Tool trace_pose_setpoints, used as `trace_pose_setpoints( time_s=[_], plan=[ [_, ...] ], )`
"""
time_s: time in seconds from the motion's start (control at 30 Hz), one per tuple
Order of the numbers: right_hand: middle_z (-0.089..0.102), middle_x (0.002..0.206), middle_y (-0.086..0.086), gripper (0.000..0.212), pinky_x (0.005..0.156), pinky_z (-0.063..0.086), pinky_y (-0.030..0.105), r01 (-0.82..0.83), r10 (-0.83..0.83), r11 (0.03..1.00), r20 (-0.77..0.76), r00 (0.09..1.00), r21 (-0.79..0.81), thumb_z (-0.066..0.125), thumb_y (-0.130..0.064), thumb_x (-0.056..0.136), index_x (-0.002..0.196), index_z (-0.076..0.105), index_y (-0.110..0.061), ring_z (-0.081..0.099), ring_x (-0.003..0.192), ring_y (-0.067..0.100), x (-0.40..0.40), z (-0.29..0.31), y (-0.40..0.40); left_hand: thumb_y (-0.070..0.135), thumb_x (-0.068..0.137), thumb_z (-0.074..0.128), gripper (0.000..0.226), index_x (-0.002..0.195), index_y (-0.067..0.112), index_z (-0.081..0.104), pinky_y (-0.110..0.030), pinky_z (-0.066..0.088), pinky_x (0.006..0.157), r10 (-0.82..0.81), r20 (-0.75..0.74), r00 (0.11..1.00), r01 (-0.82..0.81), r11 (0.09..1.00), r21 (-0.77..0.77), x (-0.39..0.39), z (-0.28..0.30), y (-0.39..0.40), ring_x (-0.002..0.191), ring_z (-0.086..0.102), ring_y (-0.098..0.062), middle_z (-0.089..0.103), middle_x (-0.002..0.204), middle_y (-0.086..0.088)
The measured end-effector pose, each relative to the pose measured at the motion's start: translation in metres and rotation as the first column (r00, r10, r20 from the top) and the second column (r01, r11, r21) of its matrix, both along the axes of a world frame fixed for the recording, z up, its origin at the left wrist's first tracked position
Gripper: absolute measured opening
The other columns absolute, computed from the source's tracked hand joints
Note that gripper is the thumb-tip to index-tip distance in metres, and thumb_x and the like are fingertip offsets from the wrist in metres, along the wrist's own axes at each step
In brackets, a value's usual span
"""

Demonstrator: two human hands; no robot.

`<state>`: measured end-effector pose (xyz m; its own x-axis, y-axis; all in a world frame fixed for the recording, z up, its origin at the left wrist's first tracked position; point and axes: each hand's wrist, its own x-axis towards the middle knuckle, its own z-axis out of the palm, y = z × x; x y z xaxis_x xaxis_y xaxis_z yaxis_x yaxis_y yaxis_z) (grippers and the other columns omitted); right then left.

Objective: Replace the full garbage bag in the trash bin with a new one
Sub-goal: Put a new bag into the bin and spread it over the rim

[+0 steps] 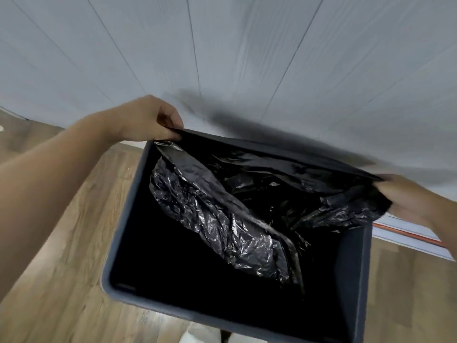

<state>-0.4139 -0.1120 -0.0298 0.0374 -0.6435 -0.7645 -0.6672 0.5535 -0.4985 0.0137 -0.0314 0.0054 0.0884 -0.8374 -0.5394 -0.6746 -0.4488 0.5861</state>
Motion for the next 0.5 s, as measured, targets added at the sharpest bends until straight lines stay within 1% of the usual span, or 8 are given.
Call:
trace_pose_setpoints(
  time_s=[0.07,0.13,0.2,0.3,0.37,0.43,0.47,0.5],
  plan=[
    [0.076,0.067,0.007,0.059,0.049,0.058,0.022,0.096,-0.119,0.985,0.167,0.979,0.14,0.029,0.01,0.092,0.068,0.079,-0.011,0.072,0.055,0.013,-0.015,0.001,0.013,-0.007,0.083,0.056,0.023,0.082,0.016,0.06,0.001,0.042,0.054,-0.003,0.002,1.0,0.003,1.0,0.018,0.003,0.001,0.003,0.063,0.057,0.001,0.058,0.074,0.007],
    [0.078,0.073,0.006,0.06,0.055,0.061,0.027,0.144,-0.207,0.96,0.262,0.943,0.24,0.026,0.005,0.096,0.072,0.079,-0.012,0.074,0.064,0.015,-0.023,0.003,0.023,-0.008,0.085,0.049,0.025,0.079,0.015,0.056,-0.002,0.044,0.051,0.064,0.01,0.998,-0.065,0.998,0.022,0.003,-0.004,0.002,0.068,0.052,-0.009,0.055,0.077,0.003],
    [0.078,0.076,0.006,0.057,0.058,0.061,0.027,0.169,-0.244,0.95,0.285,0.927,0.264,0.027,0.0,0.097,0.075,0.079,-0.012,0.074,0.067,0.015,-0.027,0.007,0.027,-0.007,0.087,0.048,0.03,0.069,0.017,0.053,-0.006,0.046,0.04,0.239,-0.025,0.971,-0.238,0.97,0.057,0.004,-0.012,0.0,0.061,0.052,-0.013,0.054,0.073,-0.001],
    [0.076,0.068,0.002,0.05,0.054,0.059,0.02,0.211,-0.267,0.948,0.234,0.935,0.238,0.035,-0.004,0.095,0.07,0.078,-0.01,0.071,0.059,0.011,-0.026,0.011,0.023,-0.007,0.087,0.051,0.027,0.067,0.01,0.057,-0.011,0.046,0.031,0.445,-0.059,0.894,-0.437,0.893,0.113,0.008,-0.023,-0.002,0.036,0.059,-0.008,0.053,0.066,-0.007],
    [0.069,0.066,0.01,0.035,0.051,0.054,0.021,0.212,-0.244,0.957,0.152,0.958,0.199,0.04,-0.005,0.095,0.078,0.07,-0.011,0.065,0.055,0.018,-0.016,0.012,0.019,-0.005,0.087,0.055,0.013,0.08,0.001,0.064,-0.014,0.042,0.028,0.47,0.013,0.882,-0.467,0.873,0.139,0.01,-0.032,-0.001,0.021,0.048,-0.002,0.053,0.056,-0.008],
    [0.05,0.067,0.016,0.024,0.05,0.034,0.025,0.185,-0.196,0.969,0.051,0.979,0.166,0.041,-0.004,0.096,0.083,0.059,-0.011,0.046,0.053,0.02,-0.008,0.009,0.018,-0.004,0.086,0.057,0.01,0.086,-0.007,0.066,-0.015,0.036,0.027,0.388,0.118,0.914,-0.402,0.906,0.134,0.011,-0.041,0.002,0.028,0.048,-0.01,0.053,0.044,-0.008],
    [0.044,0.065,0.014,0.024,0.051,0.025,0.022,0.169,-0.173,0.973,0.011,0.985,0.156,0.041,-0.004,0.096,0.081,0.057,-0.011,0.039,0.051,0.016,-0.005,0.007,0.019,-0.005,0.085,0.058,0.012,0.09,-0.012,0.066,-0.013,0.037,0.03,0.317,0.149,0.937,-0.336,0.933,0.127,0.012,-0.045,0.006,0.04,0.05,-0.017,0.056,0.048,-0.013],
    [0.042,0.062,0.011,0.025,0.049,0.022,0.02,0.151,-0.149,0.979,-0.028,0.989,0.14,0.041,-0.004,0.096,0.078,0.056,-0.011,0.036,0.047,0.014,-0.003,0.006,0.02,-0.006,0.083,0.06,0.016,0.095,-0.015,0.065,-0.016,0.042,0.041,0.247,0.17,0.954,-0.268,0.956,0.117,0.014,-0.049,0.011,0.054,0.053,-0.022,0.062,0.06,-0.02]
  ],
)
